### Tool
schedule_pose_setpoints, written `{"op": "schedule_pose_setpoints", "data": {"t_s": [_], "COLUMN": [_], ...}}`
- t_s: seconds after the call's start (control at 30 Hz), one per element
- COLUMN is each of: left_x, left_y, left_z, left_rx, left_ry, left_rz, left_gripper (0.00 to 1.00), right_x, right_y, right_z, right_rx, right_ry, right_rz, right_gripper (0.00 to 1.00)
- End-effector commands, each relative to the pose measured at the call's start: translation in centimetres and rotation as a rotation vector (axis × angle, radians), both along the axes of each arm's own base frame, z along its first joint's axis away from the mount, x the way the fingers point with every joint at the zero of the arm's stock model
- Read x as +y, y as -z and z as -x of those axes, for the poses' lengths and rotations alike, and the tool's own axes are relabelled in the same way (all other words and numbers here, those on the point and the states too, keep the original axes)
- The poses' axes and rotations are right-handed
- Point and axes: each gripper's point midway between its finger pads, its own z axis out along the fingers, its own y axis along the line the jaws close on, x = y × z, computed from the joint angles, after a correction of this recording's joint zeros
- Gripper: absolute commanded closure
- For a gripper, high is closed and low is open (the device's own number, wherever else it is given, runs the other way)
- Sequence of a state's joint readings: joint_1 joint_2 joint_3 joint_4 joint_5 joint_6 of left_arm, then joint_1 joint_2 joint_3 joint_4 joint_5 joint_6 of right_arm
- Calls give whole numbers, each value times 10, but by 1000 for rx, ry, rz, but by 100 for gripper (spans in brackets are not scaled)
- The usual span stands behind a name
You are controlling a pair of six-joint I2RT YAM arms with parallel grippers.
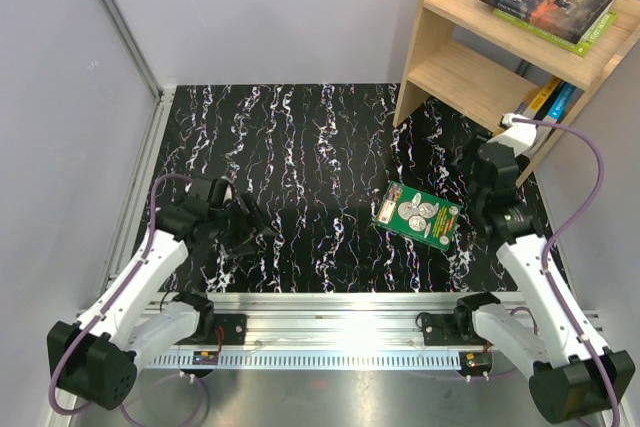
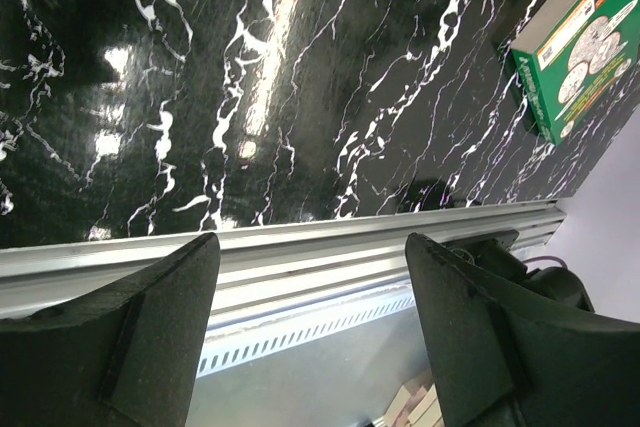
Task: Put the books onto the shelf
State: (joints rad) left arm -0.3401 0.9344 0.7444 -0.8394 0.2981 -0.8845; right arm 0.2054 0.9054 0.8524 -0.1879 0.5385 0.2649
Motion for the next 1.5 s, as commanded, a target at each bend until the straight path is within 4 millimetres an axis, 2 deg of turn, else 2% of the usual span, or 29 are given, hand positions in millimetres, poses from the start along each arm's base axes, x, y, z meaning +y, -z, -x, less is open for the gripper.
{"op": "schedule_pose_setpoints", "data": {"t_s": [0.0, 0.03, 0.1, 0.13, 0.17, 0.23, 0.27, 0.33, 0.5, 0.53, 0.6, 0.63, 0.73, 0.8, 0.83, 0.97, 1.07, 1.2, 1.27, 1.3, 1.4, 1.43, 1.47], "left_x": [-7, -10, -14, -15, -17, -22, -27, -34, -51, -52, -49, -47, -42, -40, -39, -37, -36, -37, -36, -36, -37, -38, -39], "left_y": [-14, -15, -16, -12, -16, -12, -18, -18, -17, -17, -17, -17, -16, -16, -14, -13, -11, -9, -8, -7, 2, 3, 5], "left_z": [-22, -28, -35, -39, -44, -51, -56, -59, -55, -53, -49, -48, -44, -42, -41, -39, -39, -39, -40, -39, -37, -36, -37], "left_rx": [-73, -81, -88, -69, -80, -57, -76, -71, -52, -53, -48, -52, -49, -46, -44, -42, -37, -32, -31, -29, -10, -8, -9], "left_ry": [-13, -10, 0, 4, 10, 23, 35, 47, 81, 83, 80, 79, 72, 66, 65, 62, 58, 60, 57, 61, 63, 64, 65], "left_rz": [33, 42, 42, 33, 33, 27, 30, 31, 28, 22, 15, 7, -14, -17, -19, -25, -31, -32, -33, -36, -33, -29, -22], "left_gripper": [21, 21, 19, 19, 18, 18, 17, 17, 18, 18, 18, 18, 18, 18, 18, 18, 19, 19, 19, 19, 19, 19, 19], "right_x": [30, 50, 72, 87, 87, 86, 83, 86, 71, 69, 60, 50, 30, 8, 2, -4, 2, 26, 35, 46, 68, 86, 94], "right_y": [29, 47, 72, 92, 108, 131, 139, 154, 192, 205, 215, 221, 222, 222, 222, 234, 249, 265, 264, 260, 242, 237, 235], "right_z": [21, 22, 25, 25, 32, 31, 34, 29, 27, 28, 26, 27, 24, 30, 30, 30, 31, 34, 31, 34, 31, 34, 40], "right_rx": [106, 169, 264, 350, 429, 526, 575, 642, 771, 811, 819, 826, 801, 819, 827, 854, 887, 919, 894, 886, 836, 842, 853], "right_ry": [-59, -142, -205, -252, -229, -177, -165, -166, -92, -75, -34, 7, 86, 182, 207, 219, 212, 152, 143, 108, 67, 21, 25], "right_rz": [-205, -268, -364, -403, -409, -417, -398, -383, -351, -365, -409, -428, -426, -367, -351, -346, -378, -496, -549, -582, -601, -584, -591], "right_gripper": [43, 40, 38, 35, 34, 30, 30, 30, 27, 27, 28, 28, 27, 27, 24, 23, 23, 27, 28, 28, 28, 28, 28]}}
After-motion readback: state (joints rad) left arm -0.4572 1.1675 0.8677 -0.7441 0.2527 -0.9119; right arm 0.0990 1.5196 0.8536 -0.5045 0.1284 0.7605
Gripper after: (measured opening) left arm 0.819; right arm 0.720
